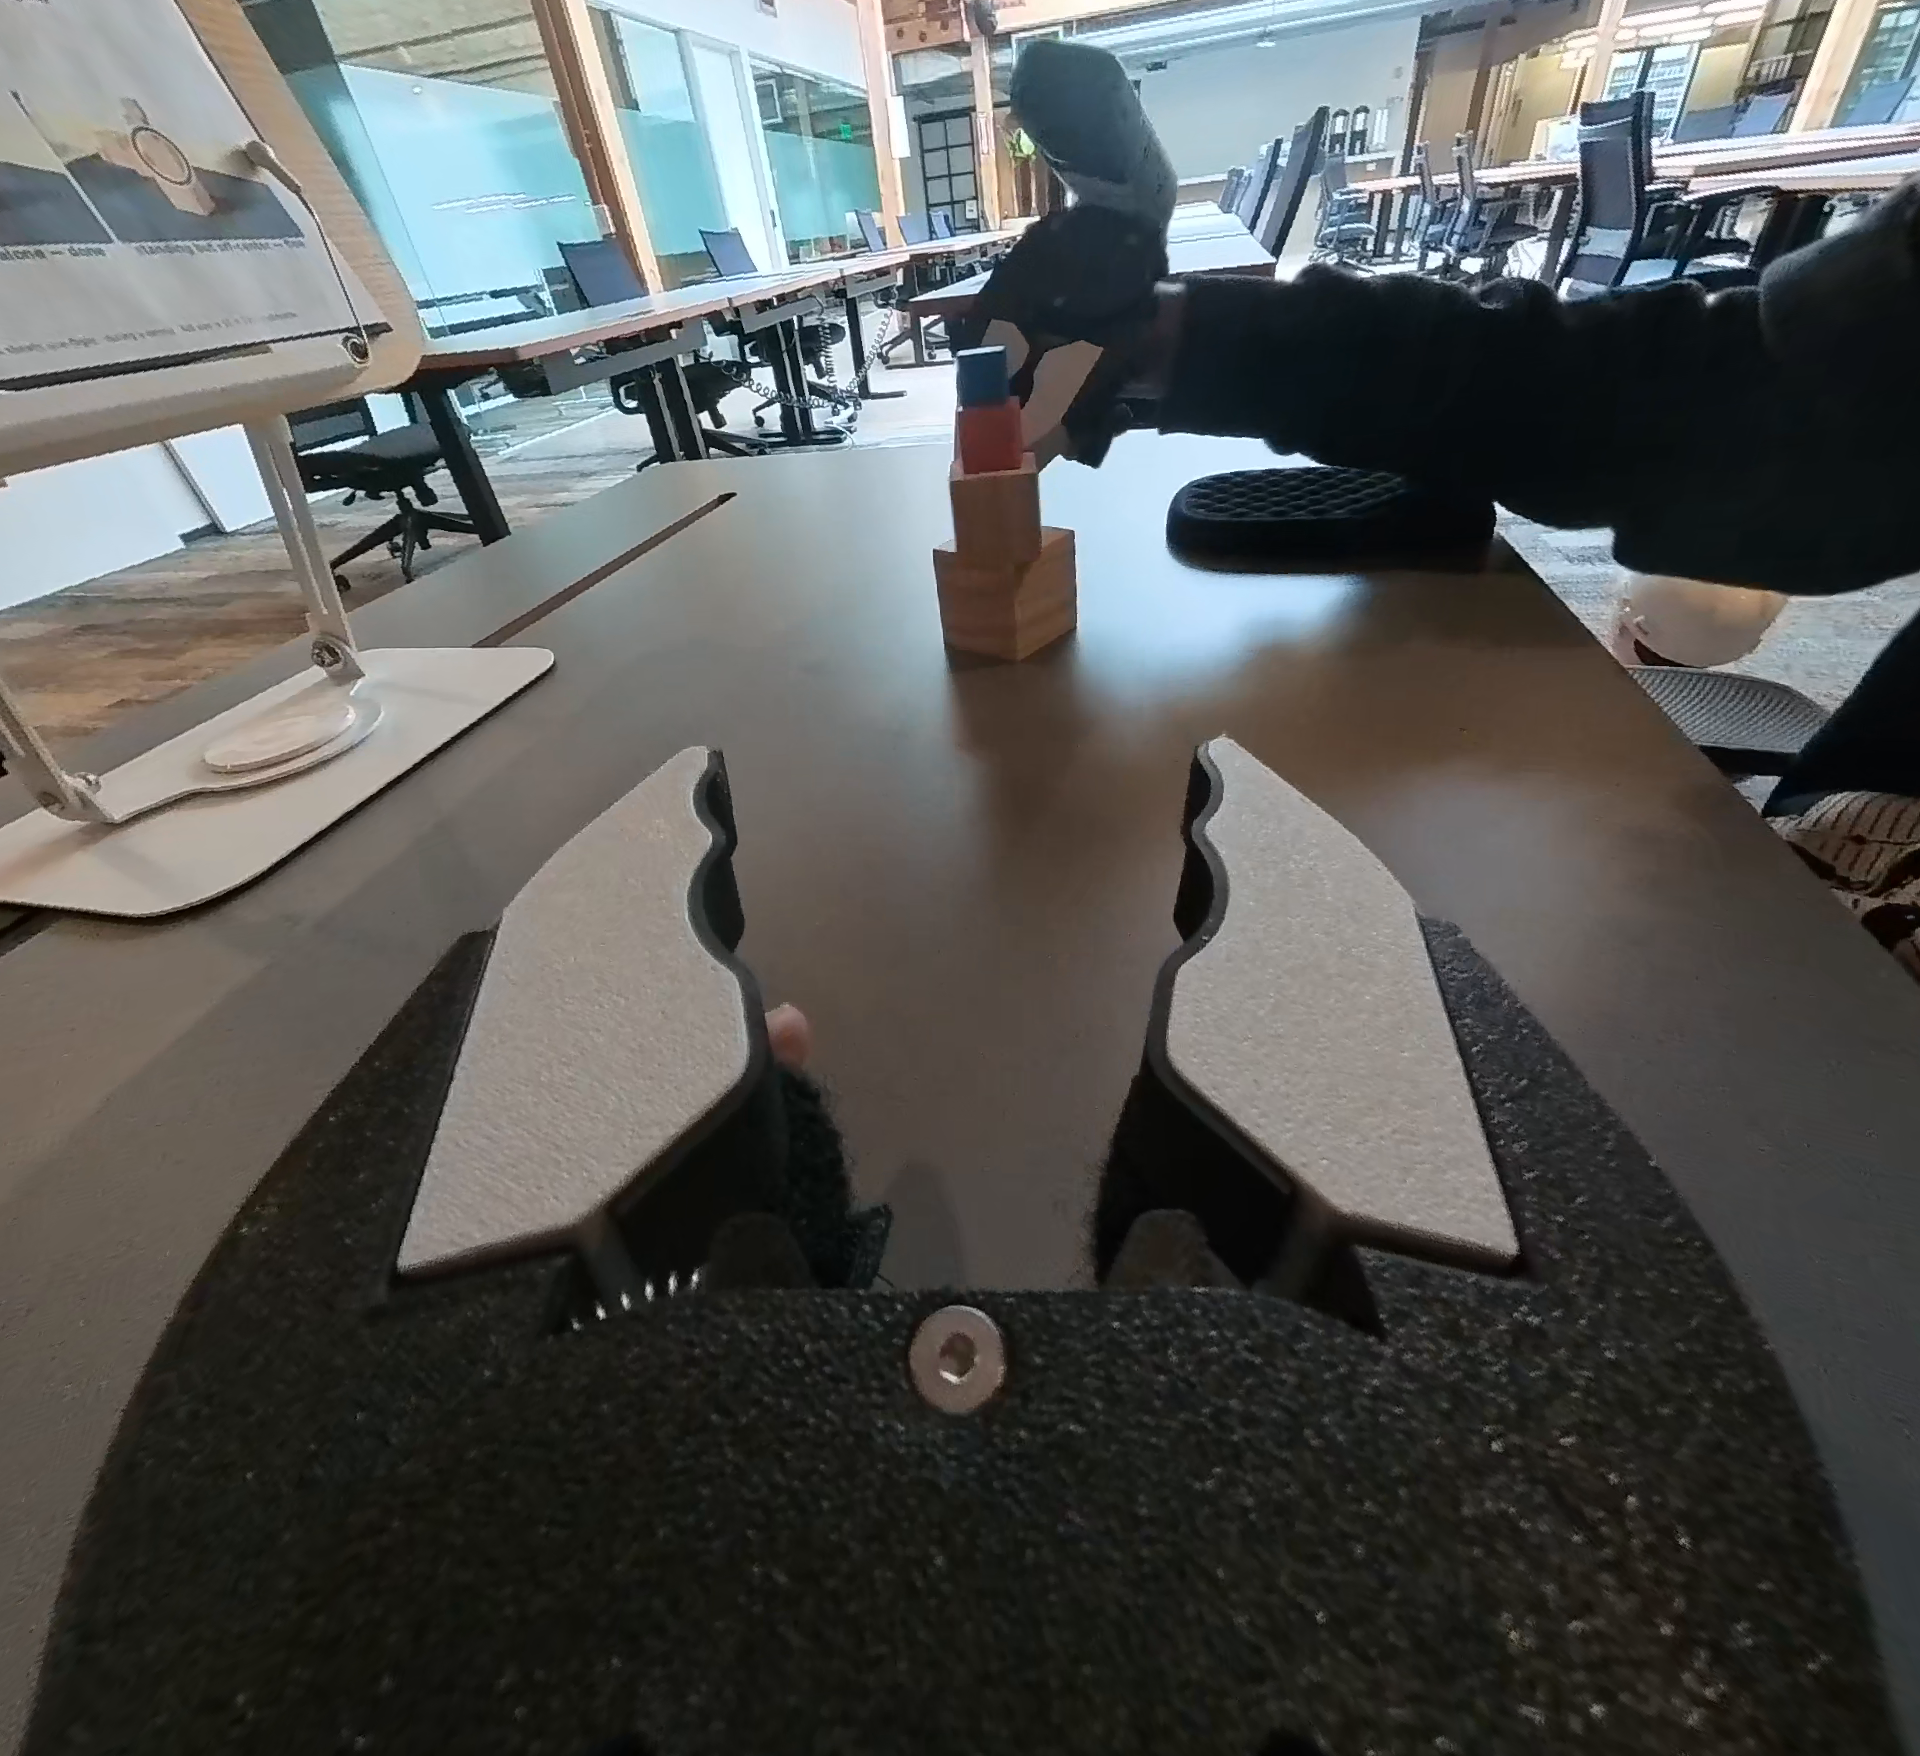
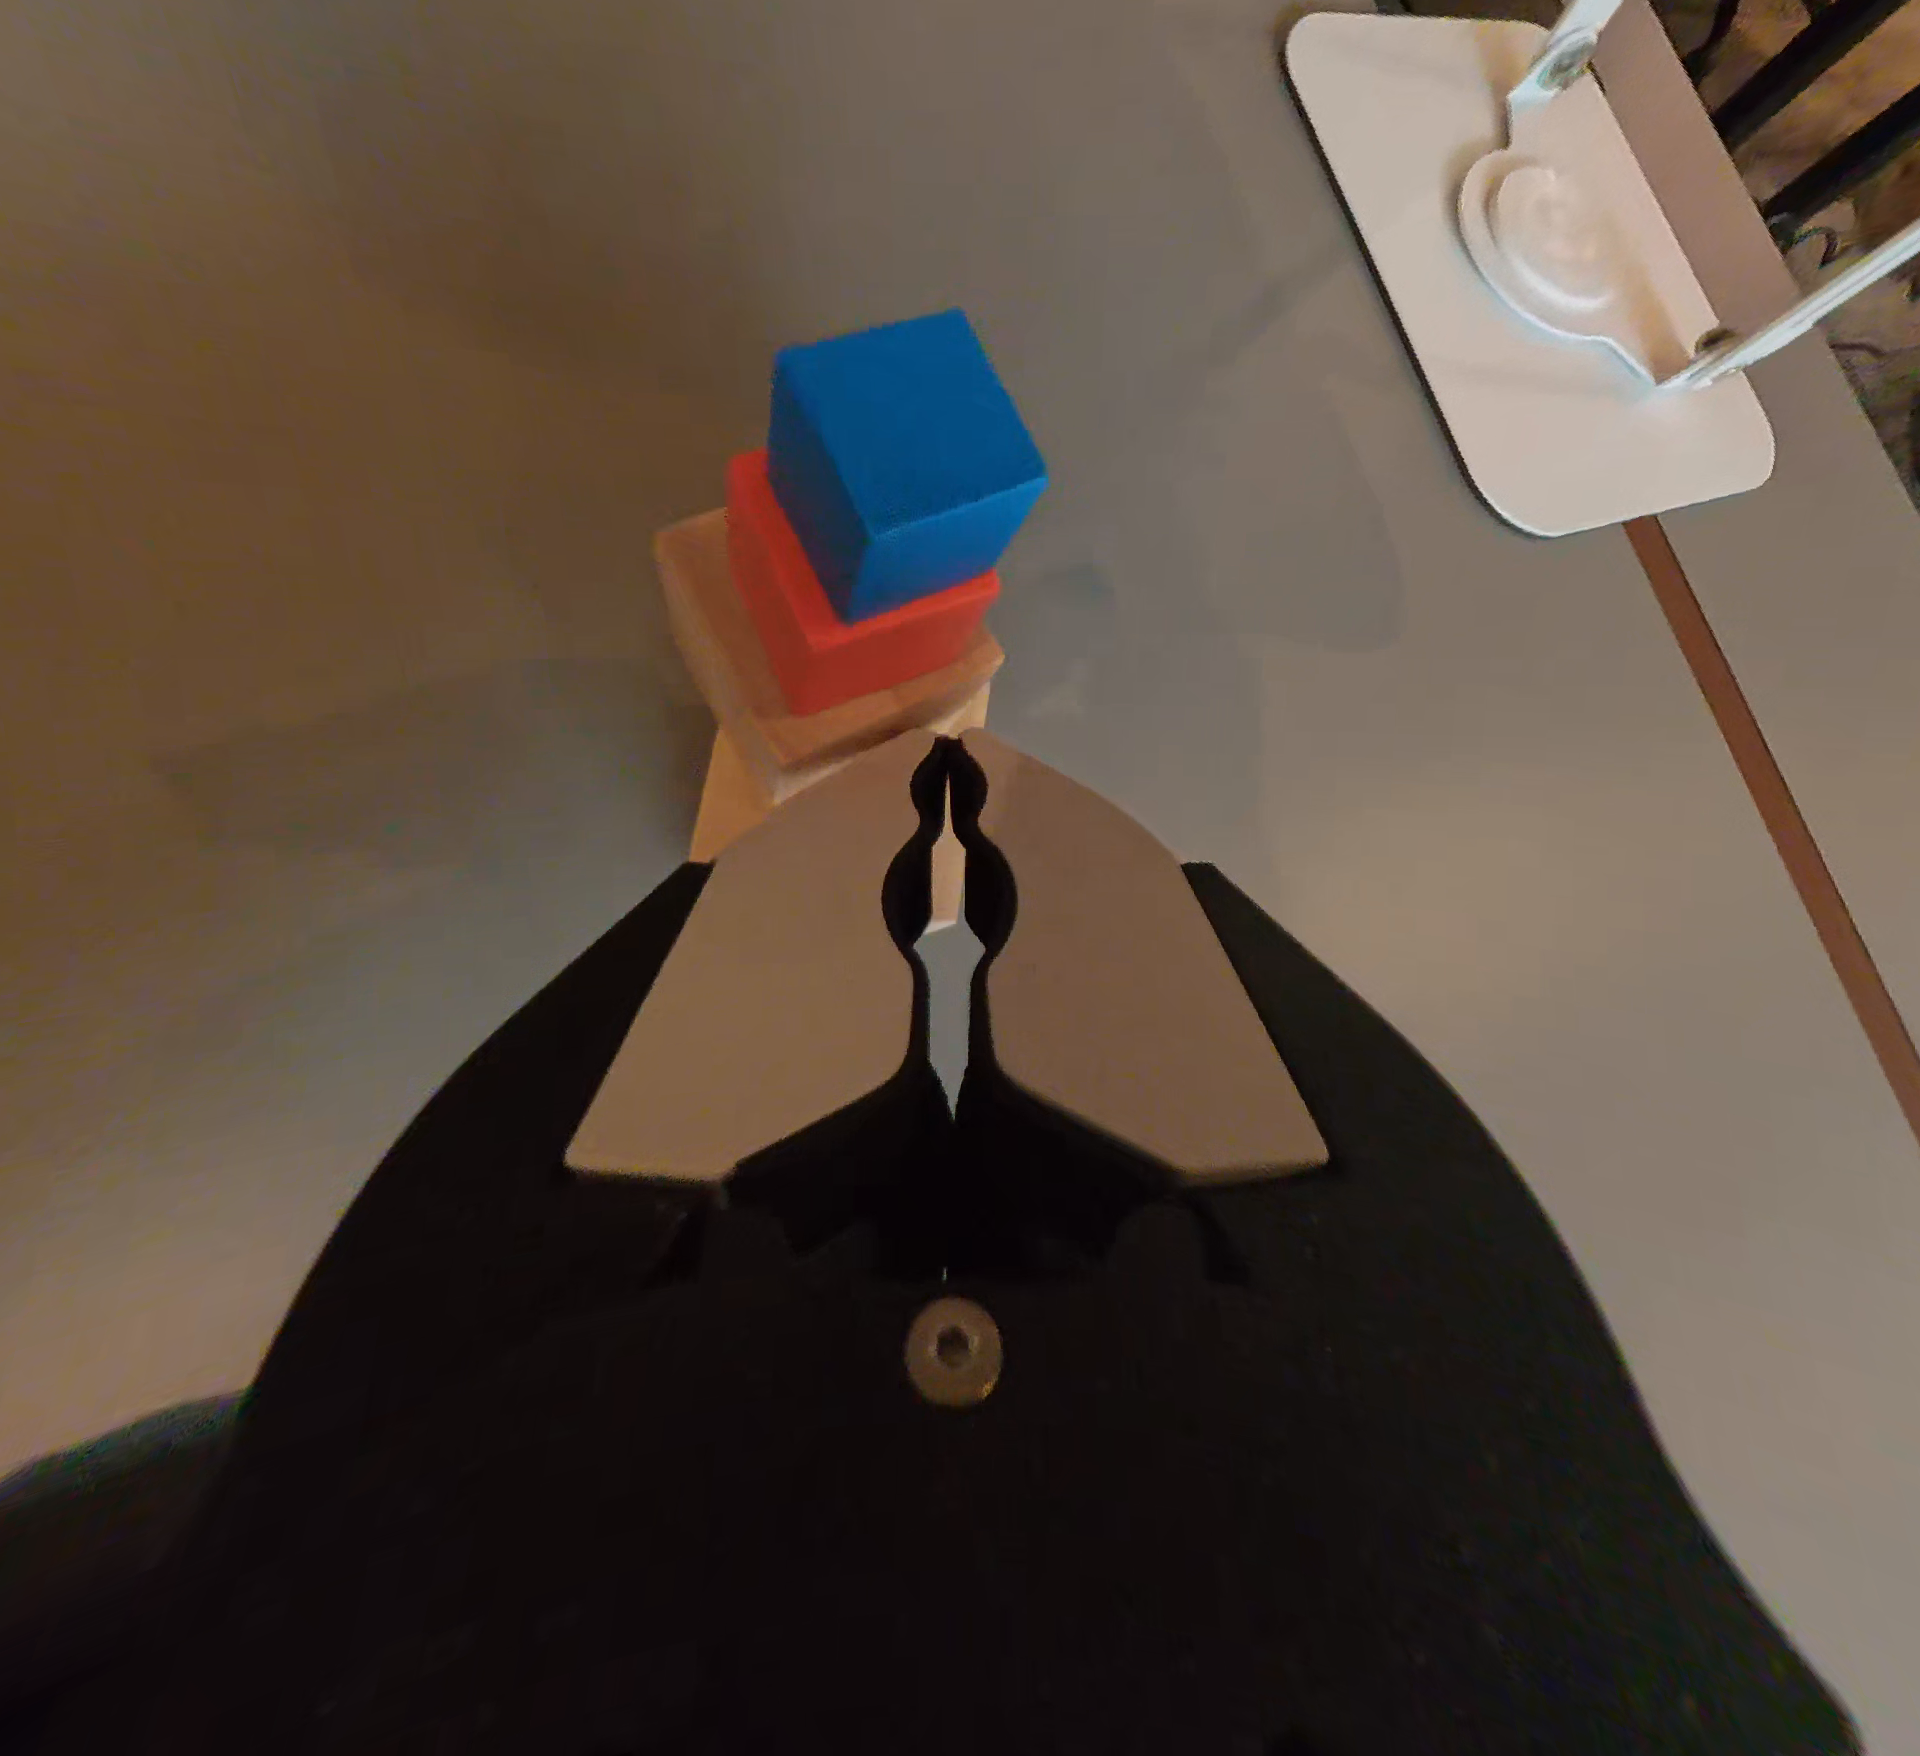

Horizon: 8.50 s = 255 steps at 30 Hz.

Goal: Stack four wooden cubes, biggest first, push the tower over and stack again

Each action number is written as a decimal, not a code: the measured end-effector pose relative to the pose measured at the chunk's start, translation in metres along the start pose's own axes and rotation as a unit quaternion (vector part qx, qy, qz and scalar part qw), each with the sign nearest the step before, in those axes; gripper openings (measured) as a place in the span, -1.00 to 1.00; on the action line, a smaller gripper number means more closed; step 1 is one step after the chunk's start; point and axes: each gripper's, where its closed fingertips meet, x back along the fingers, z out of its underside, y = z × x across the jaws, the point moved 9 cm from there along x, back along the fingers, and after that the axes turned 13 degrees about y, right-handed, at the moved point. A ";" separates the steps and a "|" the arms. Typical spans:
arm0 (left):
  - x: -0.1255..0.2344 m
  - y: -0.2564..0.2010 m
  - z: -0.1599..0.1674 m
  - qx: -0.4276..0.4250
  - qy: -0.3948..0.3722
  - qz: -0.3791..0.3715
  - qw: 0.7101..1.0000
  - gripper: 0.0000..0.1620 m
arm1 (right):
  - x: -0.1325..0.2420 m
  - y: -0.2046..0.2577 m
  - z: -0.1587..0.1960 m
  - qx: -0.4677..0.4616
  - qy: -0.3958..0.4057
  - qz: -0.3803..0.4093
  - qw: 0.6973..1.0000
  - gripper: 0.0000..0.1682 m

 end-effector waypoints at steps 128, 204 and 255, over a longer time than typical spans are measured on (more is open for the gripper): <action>-0.004 -0.006 0.005 0.022 0.008 0.069 0.997 0.79 | -0.127 0.109 -0.204 0.138 0.096 -0.164 0.972 -0.29; -0.004 -0.004 0.005 0.044 0.006 0.080 0.996 0.77 | -0.036 0.042 -0.141 0.071 0.207 -0.104 0.970 -0.48; -0.004 -0.003 0.005 0.049 0.008 0.080 0.996 0.75 | -0.047 0.072 -0.239 0.079 0.174 -0.102 0.976 -0.23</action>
